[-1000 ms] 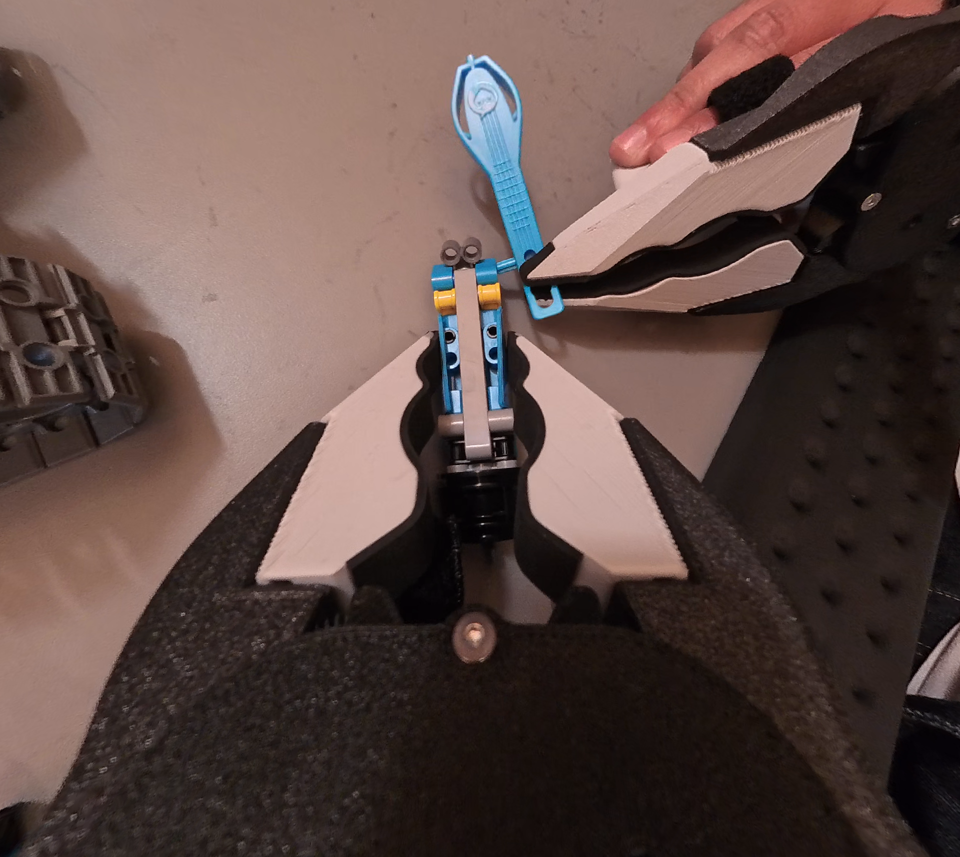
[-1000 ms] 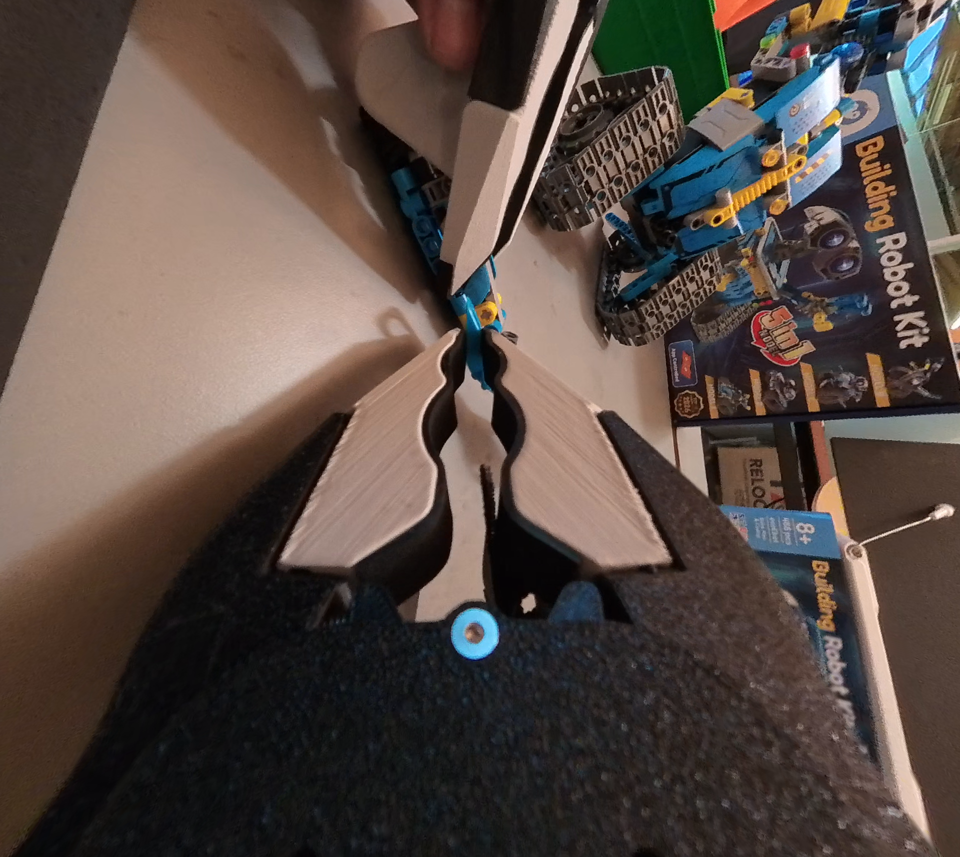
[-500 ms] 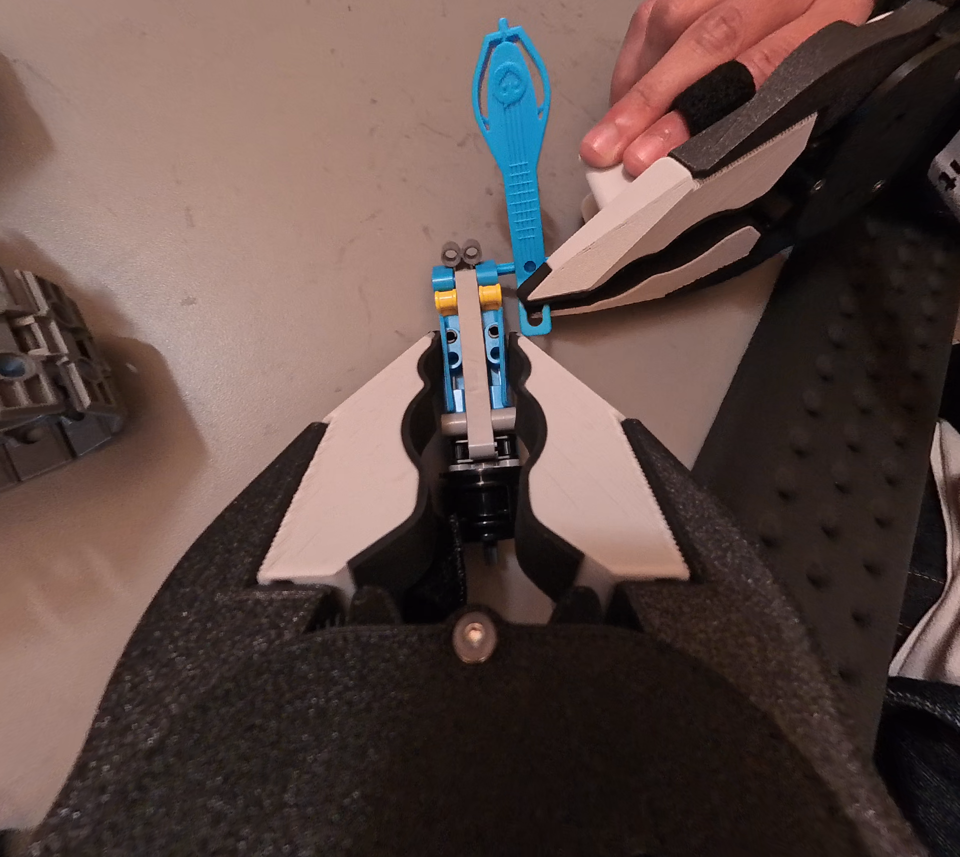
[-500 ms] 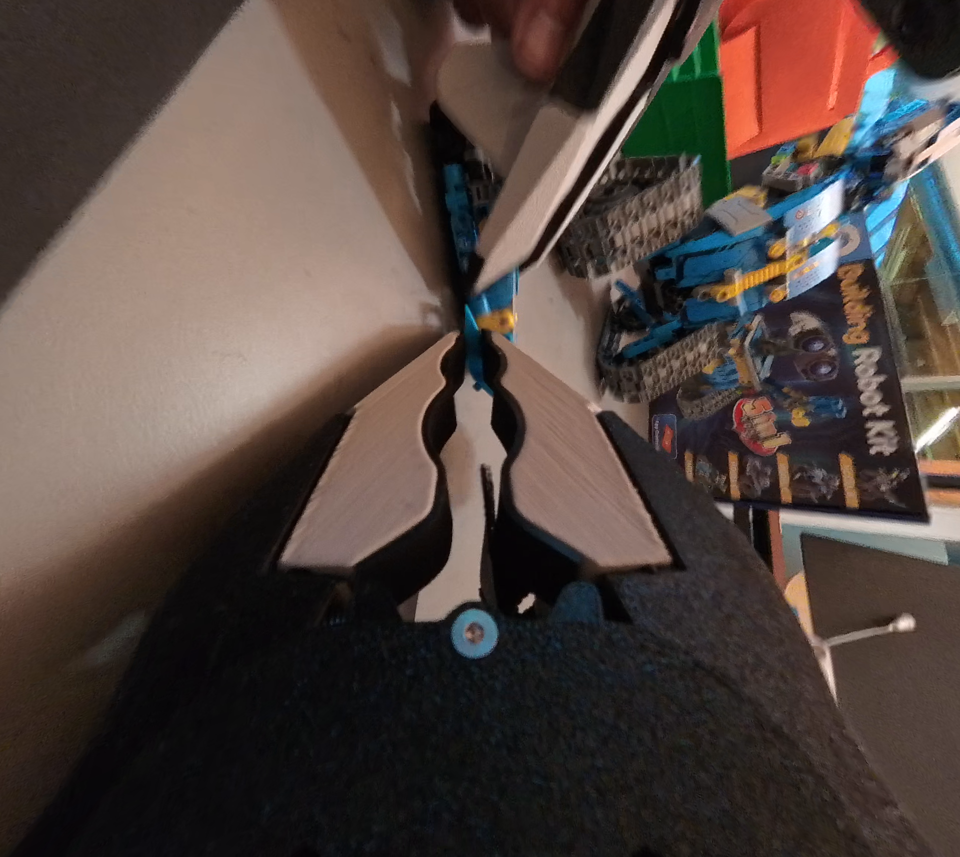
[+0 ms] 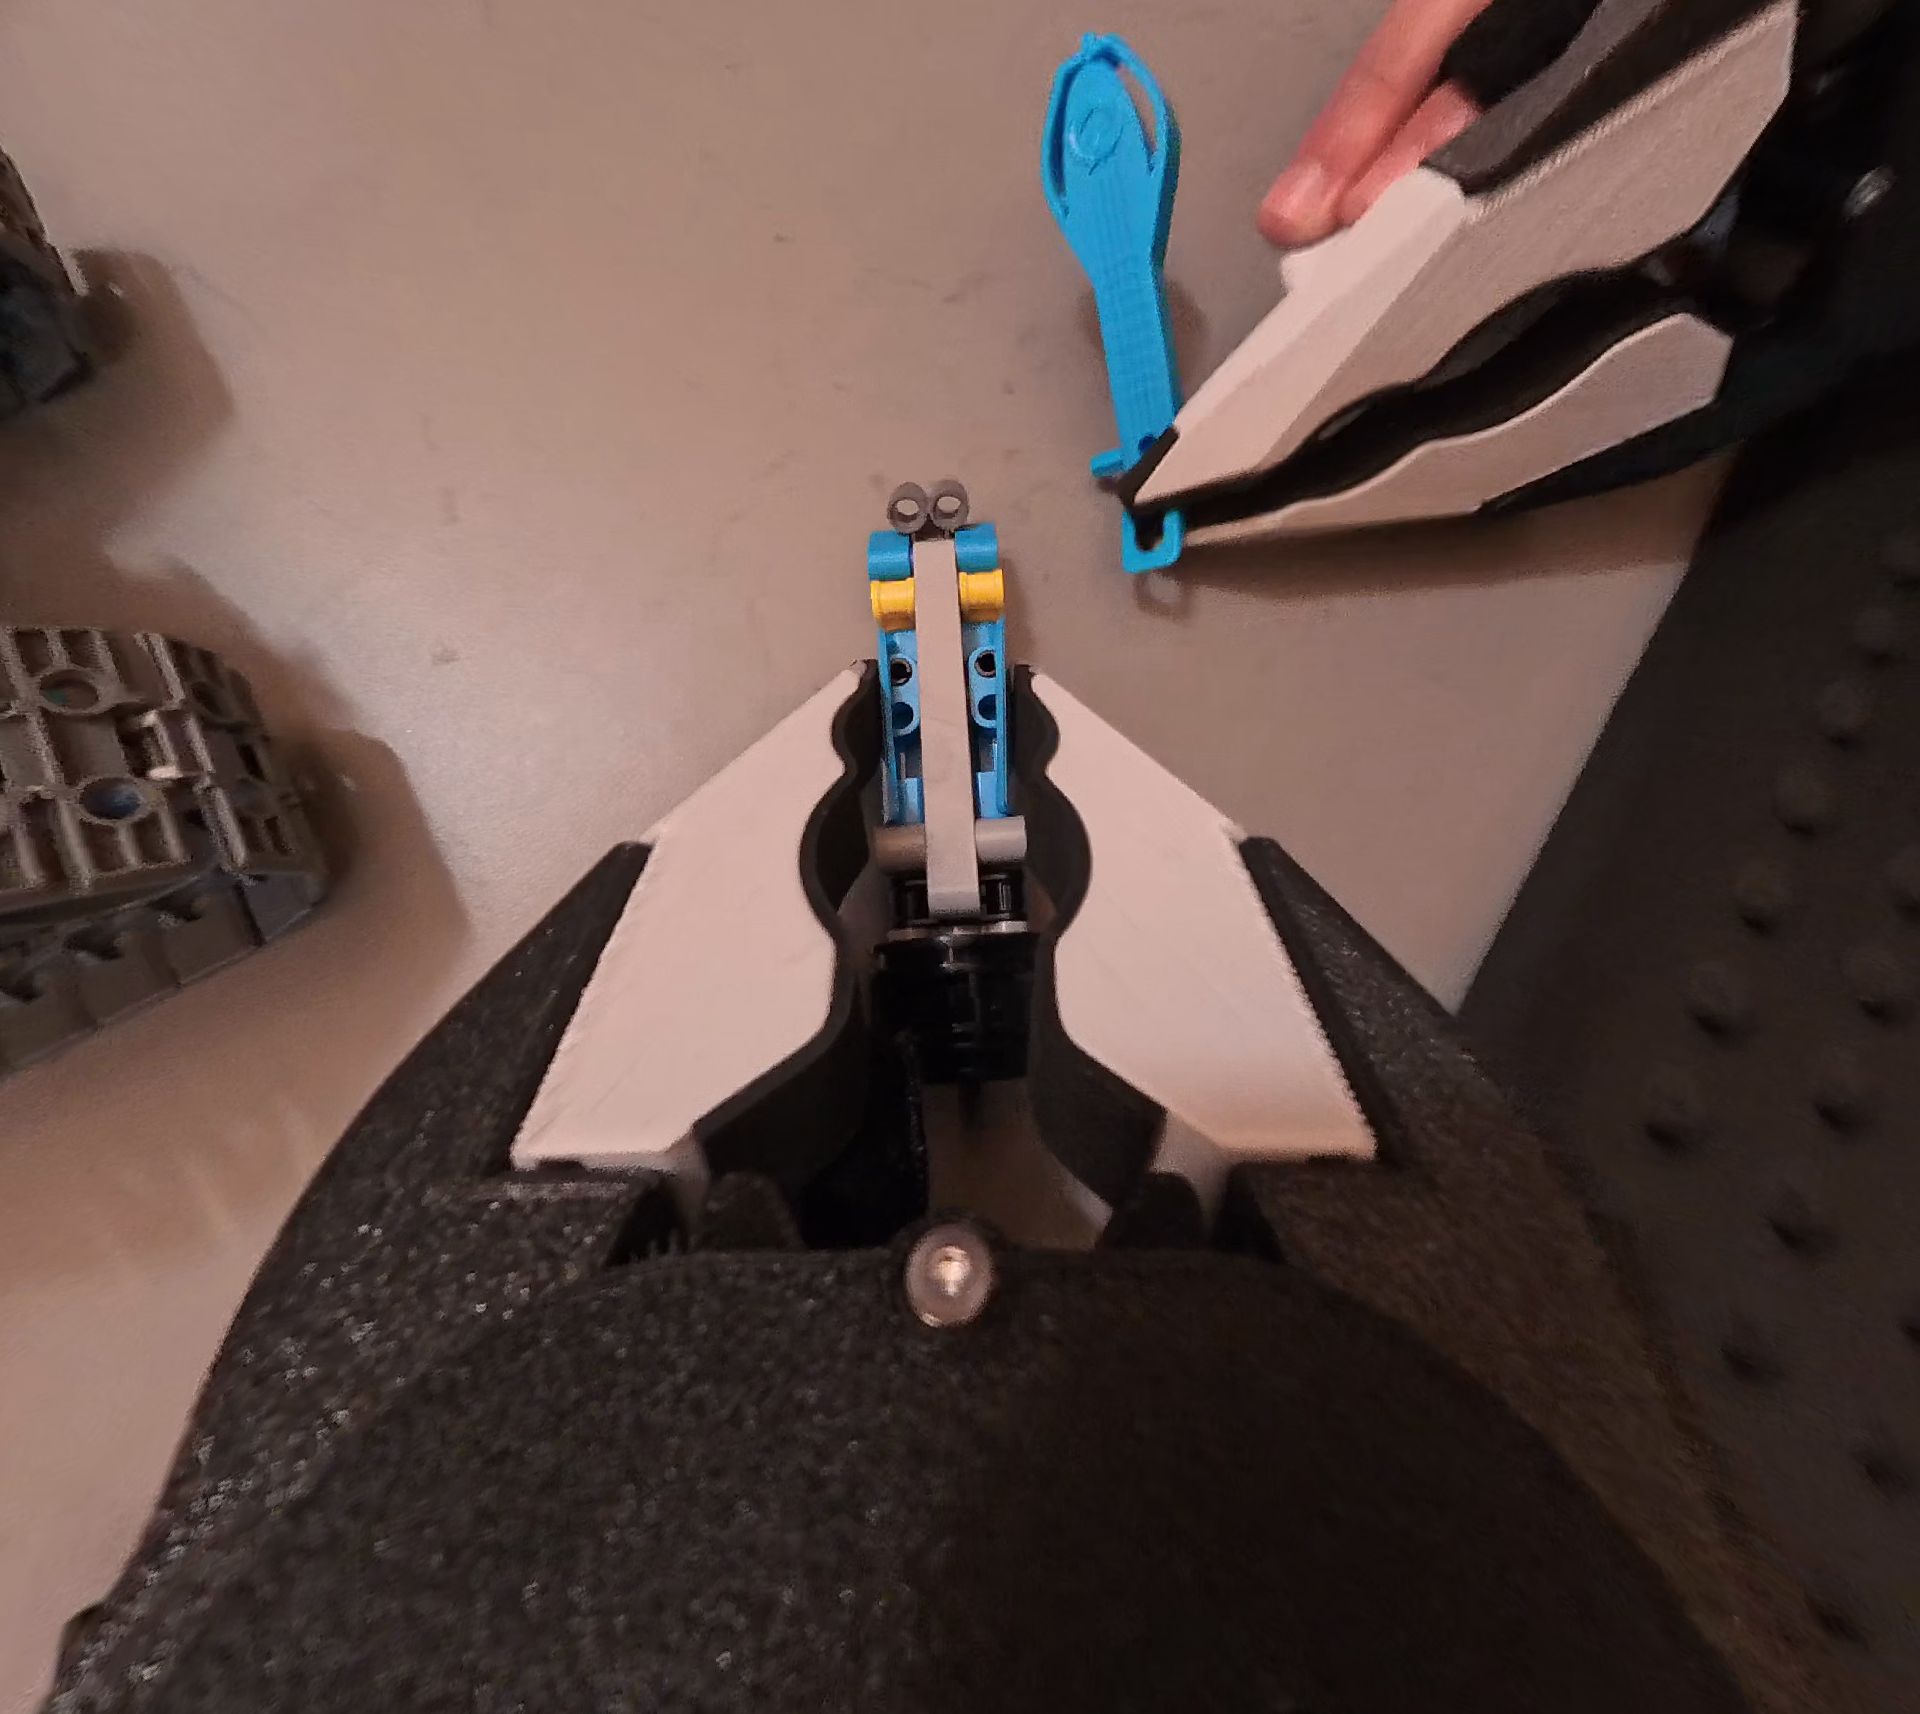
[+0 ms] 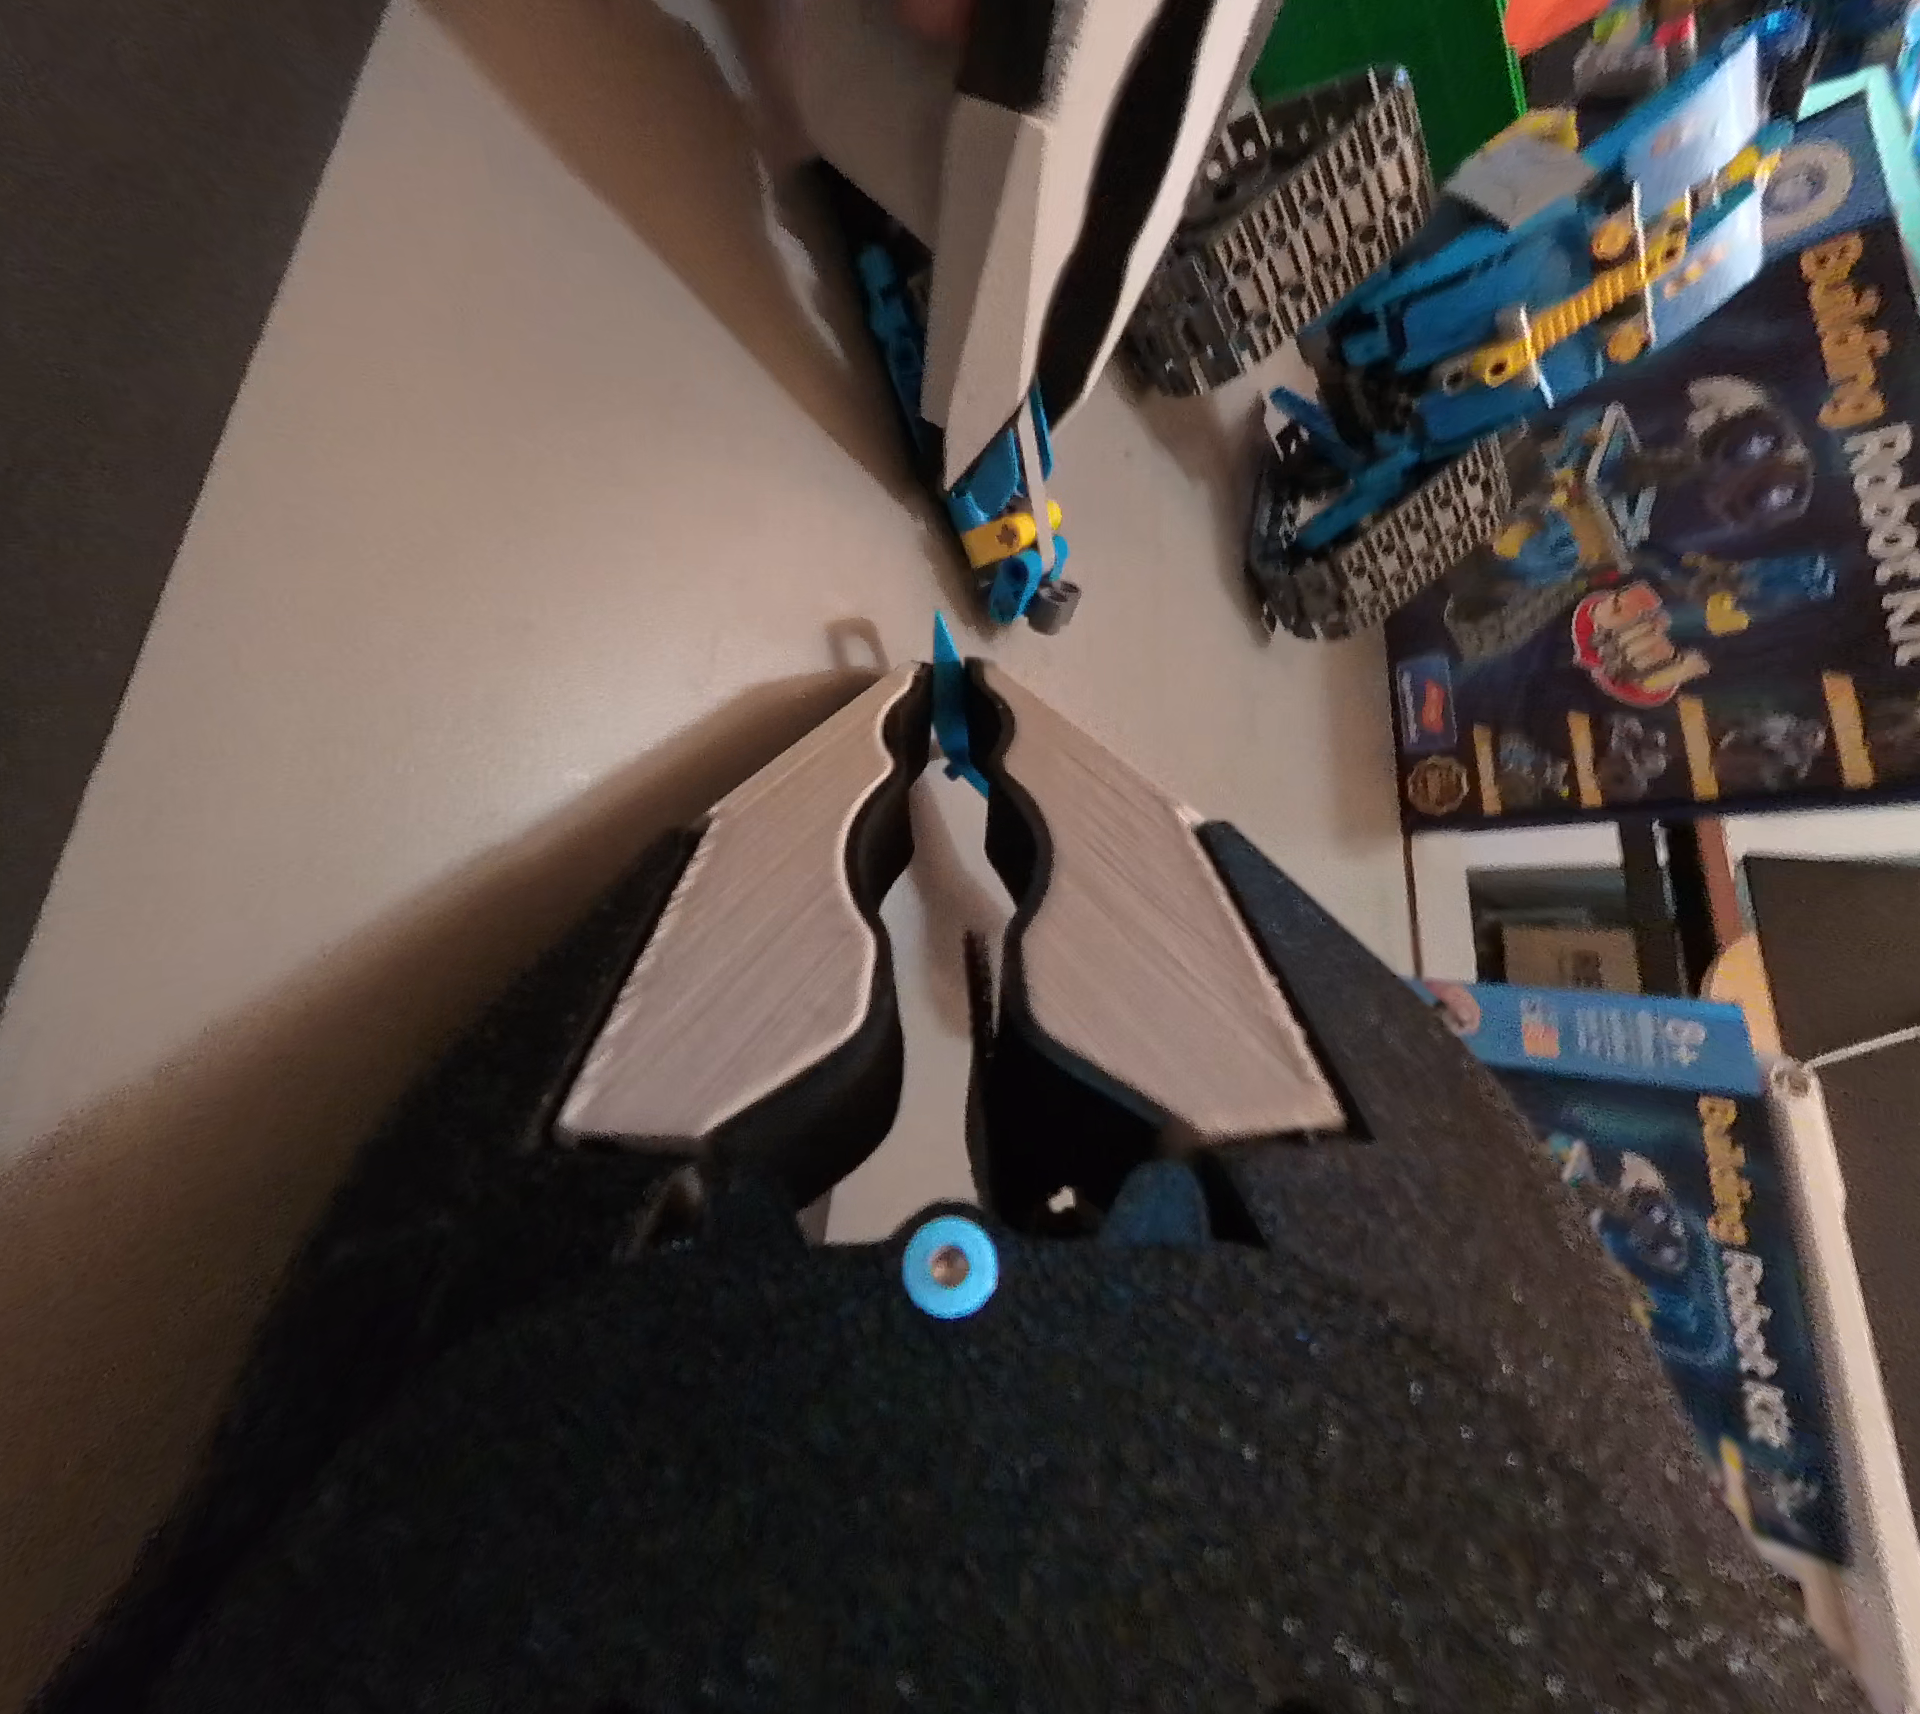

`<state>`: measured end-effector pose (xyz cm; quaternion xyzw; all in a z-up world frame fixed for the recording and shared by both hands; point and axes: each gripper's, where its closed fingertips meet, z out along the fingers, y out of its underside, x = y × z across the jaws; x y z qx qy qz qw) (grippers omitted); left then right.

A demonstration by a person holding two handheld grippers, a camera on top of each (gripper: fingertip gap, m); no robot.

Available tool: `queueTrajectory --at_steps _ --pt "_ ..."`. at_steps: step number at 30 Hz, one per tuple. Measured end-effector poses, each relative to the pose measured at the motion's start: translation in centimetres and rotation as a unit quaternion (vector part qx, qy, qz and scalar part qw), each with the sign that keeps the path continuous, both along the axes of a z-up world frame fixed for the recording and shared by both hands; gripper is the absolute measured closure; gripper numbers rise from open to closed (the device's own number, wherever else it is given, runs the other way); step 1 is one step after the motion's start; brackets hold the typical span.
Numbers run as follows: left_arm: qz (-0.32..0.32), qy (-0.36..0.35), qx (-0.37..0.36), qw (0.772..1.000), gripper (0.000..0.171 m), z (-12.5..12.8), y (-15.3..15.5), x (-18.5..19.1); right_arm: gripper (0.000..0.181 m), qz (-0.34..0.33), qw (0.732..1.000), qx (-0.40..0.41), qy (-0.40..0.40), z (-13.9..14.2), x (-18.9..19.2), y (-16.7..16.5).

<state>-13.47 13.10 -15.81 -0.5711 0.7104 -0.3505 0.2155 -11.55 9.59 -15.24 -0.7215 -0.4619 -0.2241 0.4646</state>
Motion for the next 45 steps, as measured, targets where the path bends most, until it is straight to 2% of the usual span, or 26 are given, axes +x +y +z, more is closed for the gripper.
queueTrajectory --at_steps 5,8,10,13,15,19,22,24,27,31,33,38,42,45 --pt "-0.020 -0.010 0.047 0.999 0.148 -0.1 -0.4 0.0 0.177 -0.046 0.999 -0.017 0.012 -0.4 0.1 -0.2" --pt "-0.022 -0.011 0.053 0.998 0.148 -0.1 -0.5 0.0 0.174 -0.060 0.996 -0.042 0.049 -0.4 -0.1 -0.4" --pt "-0.022 -0.012 0.056 0.998 0.148 -0.1 -0.5 0.1 0.158 -0.055 0.992 -0.059 0.095 0.1 -0.4 -0.7" --pt "-0.023 -0.014 0.063 0.998 0.148 -0.1 -0.5 0.1 0.130 -0.046 0.967 -0.115 0.221 1.1 -0.8 -1.3" --pt "-0.024 -0.013 0.062 0.998 0.147 -0.1 -0.5 0.1 0.122 -0.059 0.950 -0.136 0.274 1.3 0.4 -1.3" --pt "-0.028 -0.025 0.076 0.996 0.148 0.1 -0.5 0.2 0.126 -0.079 0.931 -0.161 0.318 1.1 1.7 -0.9" --pt "-0.041 -0.102 0.155 0.982 0.147 1.9 -0.5 0.9 0.132 -0.089 0.933 -0.145 0.316 1.4 1.1 -0.3" --pt "-0.065 -0.144 0.195 0.968 0.147 2.8 -1.3 0.9 0.130 -0.102 0.935 -0.138 0.311 1.6 2.1 -0.5" --pt "-0.089 -0.143 0.204 0.964 0.147 2.3 -2.1 0.8 0.131 -0.114 0.938 -0.161 0.285 0.3 3.4 -1.4" --pt "-0.091 -0.141 0.190 0.967 0.147 2.3 -2.2 0.7 0.140 -0.102 0.939 -0.184 0.271 -0.4 2.6 -1.4" --pt "-0.095 -0.142 0.171 0.970 0.147 2.5 -2.4 0.5 0.151 -0.102 0.931 -0.203 0.284 -0.7 2.2 -1.7" --pt "-0.096 -0.121 0.121 0.981 0.148 2.4 -2.5 0.2 0.164 -0.128 0.913 -0.228 0.311 -0.9 1.8 -2.1" --pt "-0.081 -0.081 0.085 0.990 0.148 1.6 -2.0 0.0 0.172 -0.127 0.950 -0.181 0.221 -0.5 1.7 -2.3" --pt "-0.073 -0.055 0.059 0.994 0.148 1.1 -1.7 -0.1 0.172 -0.126 0.983 -0.102 0.083 0.4 3.3 -2.2"
